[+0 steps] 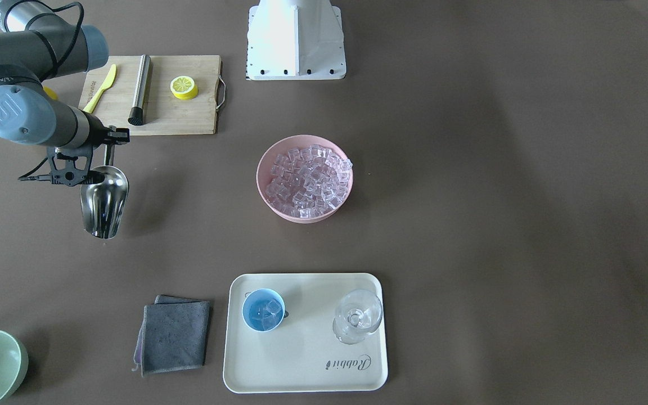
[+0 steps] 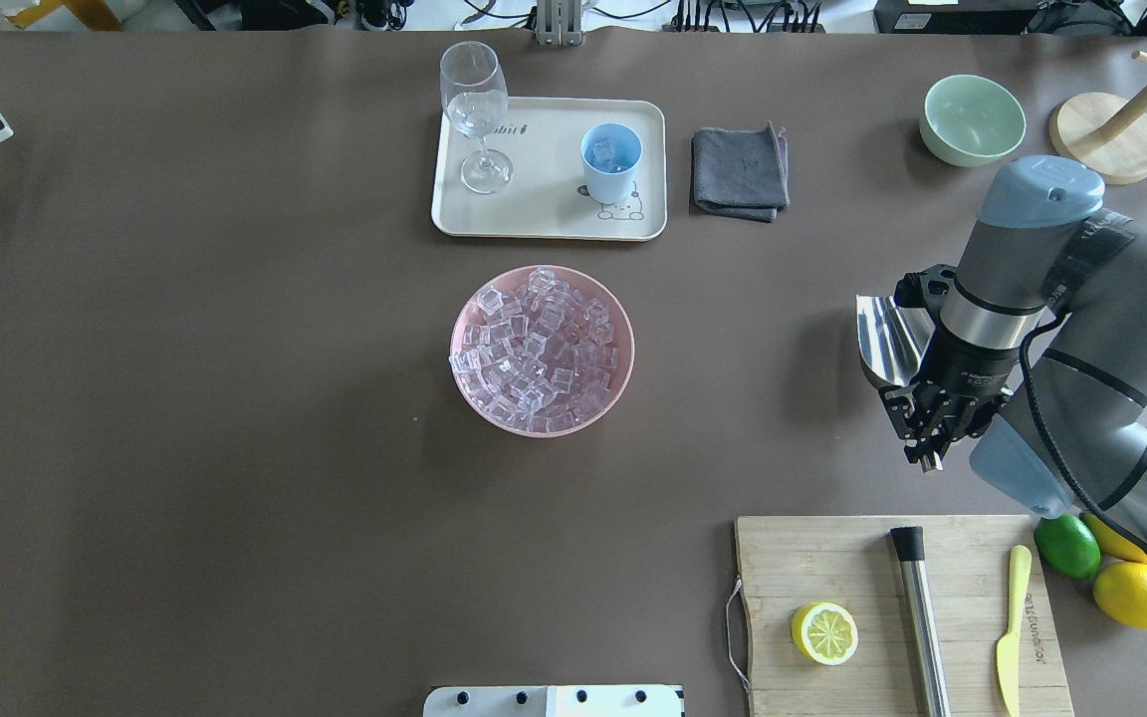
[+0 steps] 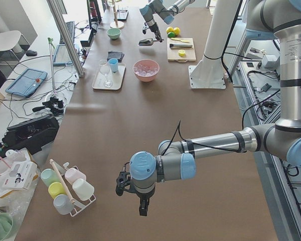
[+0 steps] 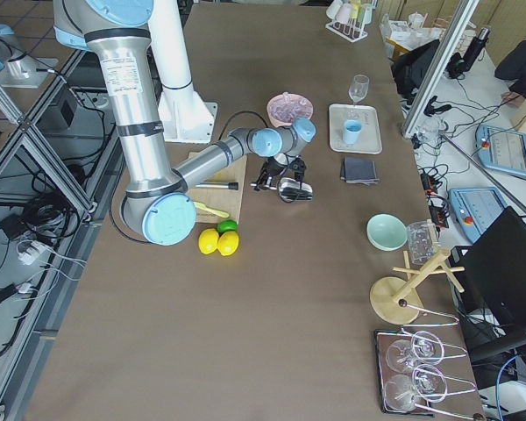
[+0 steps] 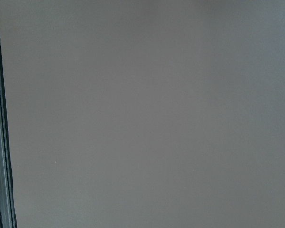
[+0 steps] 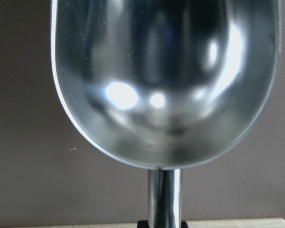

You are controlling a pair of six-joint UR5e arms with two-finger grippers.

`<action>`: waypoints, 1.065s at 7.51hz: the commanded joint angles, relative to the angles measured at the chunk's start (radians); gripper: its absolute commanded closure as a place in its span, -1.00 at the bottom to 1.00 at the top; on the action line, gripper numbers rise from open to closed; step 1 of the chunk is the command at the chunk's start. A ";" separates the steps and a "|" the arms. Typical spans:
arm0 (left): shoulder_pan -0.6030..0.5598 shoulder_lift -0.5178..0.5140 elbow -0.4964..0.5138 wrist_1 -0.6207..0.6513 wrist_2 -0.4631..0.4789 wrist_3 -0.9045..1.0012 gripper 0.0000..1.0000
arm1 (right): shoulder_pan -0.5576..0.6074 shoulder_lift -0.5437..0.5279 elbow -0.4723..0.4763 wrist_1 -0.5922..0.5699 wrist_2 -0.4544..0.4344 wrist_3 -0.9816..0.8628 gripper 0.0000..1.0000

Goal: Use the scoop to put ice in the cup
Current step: 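Lower the scoop onto the table and open the right gripper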

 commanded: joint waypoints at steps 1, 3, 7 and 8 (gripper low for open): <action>0.000 -0.001 0.000 -0.002 0.000 0.000 -0.97 | -0.022 0.000 -0.033 0.060 -0.002 0.029 1.00; 0.000 -0.003 0.001 -0.002 0.000 0.000 -0.97 | -0.025 0.001 -0.046 0.065 -0.005 0.027 1.00; 0.000 -0.003 0.000 -0.002 0.000 0.000 -0.97 | -0.025 0.010 -0.043 0.091 -0.022 0.024 -0.99; 0.000 -0.003 0.000 0.000 0.000 0.000 -0.97 | -0.020 0.012 -0.031 0.088 -0.022 0.024 -0.99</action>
